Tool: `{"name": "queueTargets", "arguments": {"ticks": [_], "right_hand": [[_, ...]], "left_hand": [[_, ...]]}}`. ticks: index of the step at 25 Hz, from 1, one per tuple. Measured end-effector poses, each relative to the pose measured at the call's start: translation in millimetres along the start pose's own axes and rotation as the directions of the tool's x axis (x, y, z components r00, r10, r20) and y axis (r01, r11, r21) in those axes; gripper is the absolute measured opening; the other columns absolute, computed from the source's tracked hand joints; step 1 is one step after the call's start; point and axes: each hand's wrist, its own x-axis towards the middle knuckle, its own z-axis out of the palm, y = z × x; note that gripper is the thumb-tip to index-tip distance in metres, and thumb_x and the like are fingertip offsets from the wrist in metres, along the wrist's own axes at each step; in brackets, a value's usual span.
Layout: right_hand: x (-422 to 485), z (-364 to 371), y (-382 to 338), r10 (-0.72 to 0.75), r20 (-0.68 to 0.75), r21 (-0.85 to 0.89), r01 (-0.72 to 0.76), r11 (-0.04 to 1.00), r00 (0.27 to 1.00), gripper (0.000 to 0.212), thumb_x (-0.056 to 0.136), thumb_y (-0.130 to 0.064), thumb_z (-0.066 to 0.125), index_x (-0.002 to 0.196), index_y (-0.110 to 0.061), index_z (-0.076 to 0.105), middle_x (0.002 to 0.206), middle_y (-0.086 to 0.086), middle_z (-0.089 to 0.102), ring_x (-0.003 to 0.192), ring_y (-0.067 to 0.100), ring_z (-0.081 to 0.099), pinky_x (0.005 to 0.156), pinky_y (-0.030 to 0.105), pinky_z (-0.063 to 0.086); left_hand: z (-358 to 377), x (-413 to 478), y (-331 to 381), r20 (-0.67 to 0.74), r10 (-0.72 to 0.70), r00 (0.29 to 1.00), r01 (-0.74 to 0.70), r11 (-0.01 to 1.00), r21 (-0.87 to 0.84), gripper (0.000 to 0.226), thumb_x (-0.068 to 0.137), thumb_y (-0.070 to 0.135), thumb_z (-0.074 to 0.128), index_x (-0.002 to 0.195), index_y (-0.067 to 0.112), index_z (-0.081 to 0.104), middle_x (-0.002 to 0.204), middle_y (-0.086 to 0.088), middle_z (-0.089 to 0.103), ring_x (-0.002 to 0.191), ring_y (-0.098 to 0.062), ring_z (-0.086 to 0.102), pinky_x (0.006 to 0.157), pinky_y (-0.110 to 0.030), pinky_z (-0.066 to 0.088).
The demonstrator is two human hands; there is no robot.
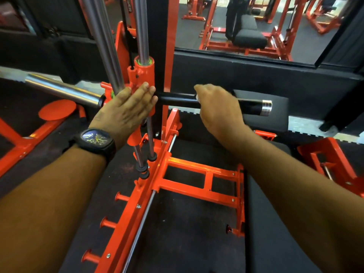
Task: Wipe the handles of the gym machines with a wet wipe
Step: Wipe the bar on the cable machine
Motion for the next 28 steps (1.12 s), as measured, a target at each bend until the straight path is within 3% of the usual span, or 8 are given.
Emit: {"name": "queueTargets", "arguments": {"ticks": [2, 5, 10, 13, 15, 20, 25, 28], "right_hand": [[3.1, -1.6, -6.9, -0.008, 0.003, 0.077, 0.007, 0.997, 1.0, 0.026, 0.098, -0.007, 0.049, 0.121, -0.01, 0.06, 0.111, 0.008, 0.066, 0.1, 0.025, 0.064, 0.078, 0.035, 0.051], [-9.1, 1.6, -21.1, -0.214, 0.027, 0.132, 0.208, 0.969, 0.977, 0.033, 0.098, -0.005, 0.048, 0.129, -0.008, 0.058, 0.126, 0.011, 0.062, 0.117, 0.027, 0.059, 0.093, 0.041, 0.052], [15.0, 8.1, -25.8, -0.075, 0.027, -0.017, 0.076, 0.997, 0.997, 0.03, 0.098, -0.012, 0.049, 0.128, -0.012, 0.056, 0.12, 0.009, 0.063, 0.111, 0.025, 0.061, 0.091, 0.038, 0.052], [-9.5, 19.4, -30.4, -0.132, 0.026, -0.12, 0.134, 0.984, 0.991, 0.049, 0.097, -0.011, 0.044, 0.146, -0.008, 0.041, 0.15, 0.016, 0.044, 0.14, 0.03, 0.041, 0.117, 0.043, 0.03], [-14.1, 18.6, -26.2, -0.057, 0.011, -0.122, 0.057, 0.991, 0.998, 0.06, 0.096, -0.008, 0.051, 0.152, -0.009, 0.031, 0.155, 0.015, 0.036, 0.145, 0.029, 0.033, 0.121, 0.043, 0.022], [26.5, 17.6, -54.8, -0.022, 0.037, 0.011, 0.021, 1.0, 0.999, 0.031, 0.097, -0.014, 0.057, 0.128, -0.014, 0.054, 0.119, 0.007, 0.064, 0.107, 0.027, 0.063, 0.091, 0.04, 0.051], [36.3, 22.0, -60.2, -0.149, 0.12, 0.024, 0.147, 0.989, 0.982, 0.02, 0.102, -0.024, 0.048, 0.117, -0.015, 0.058, 0.11, 0.007, 0.065, 0.099, 0.027, 0.064, 0.087, 0.042, 0.052], [47.6, 16.1, -62.2, -0.055, 0.18, 0.055, 0.046, 0.997, 0.982, 0.017, 0.103, -0.027, 0.043, 0.098, -0.016, 0.056, 0.093, 0.005, 0.062, 0.085, 0.026, 0.063, 0.077, 0.041, 0.053]], "left_hand": [[-1.0, 0.4, 1.3, -0.023, 0.005, 1.0, -0.006, 1.0, -0.022, 0.073, 0.096, 0.022, 0.016, 0.15, -0.005, -0.023, 0.163, -0.024, -0.015, 0.152, -0.041, -0.006, 0.123, -0.051, 0.009], [10.3, 0.6, 3.5, -0.133, 0.023, 0.991, -0.023, 1.0, 0.001, 0.063, 0.096, 0.011, 0.004, 0.154, -0.003, -0.013, 0.165, -0.023, -0.003, 0.153, -0.04, 0.004, 0.12, -0.053, 0.009], [3.1, -0.7, 4.4, -0.105, 0.01, 0.994, -0.012, 1.0, -0.021, 0.068, 0.089, 0.009, -0.008, 0.155, -0.003, -0.01, 0.165, -0.023, 0.001, 0.152, -0.04, 0.008, 0.121, -0.05, 0.018], [6.1, -0.9, 4.1, -0.111, 0.028, 0.993, -0.032, 0.999, -0.039, 0.066, 0.089, 0.009, -0.007, 0.154, -0.004, -0.014, 0.165, -0.024, -0.003, 0.152, -0.041, 0.005, 0.121, -0.05, 0.016], [9.3, 0.1, 5.1, -0.139, 0.007, 0.99, -0.014, 0.999, -0.049, 0.064, 0.094, 0.011, 0.002, 0.154, -0.004, -0.012, 0.165, -0.023, 0.0, 0.152, -0.04, 0.007, 0.121, -0.05, 0.017], [10.8, 2.8, 6.8, -0.166, 0.007, 0.986, -0.014, 0.999, -0.041, 0.063, 0.098, 0.016, 0.007, 0.156, -0.003, -0.006, 0.165, -0.022, 0.005, 0.152, -0.039, 0.011, 0.121, -0.05, 0.018], [12.9, 0.7, 8.4, -0.213, 0.004, 0.977, -0.013, 0.999, -0.041, 0.064, 0.095, 0.009, -0.004, 0.157, 0.0, 0.006, 0.165, -0.02, 0.015, 0.151, -0.037, 0.019, 0.119, -0.049, 0.023], [7.2, 1.0, 5.1, -0.207, -0.012, 0.978, -0.001, 0.998, -0.062, 0.066, 0.094, 0.011, -0.003, 0.158, 0.001, 0.009, 0.164, -0.018, 0.018, 0.15, -0.037, 0.021, 0.119, -0.048, 0.025]]}}
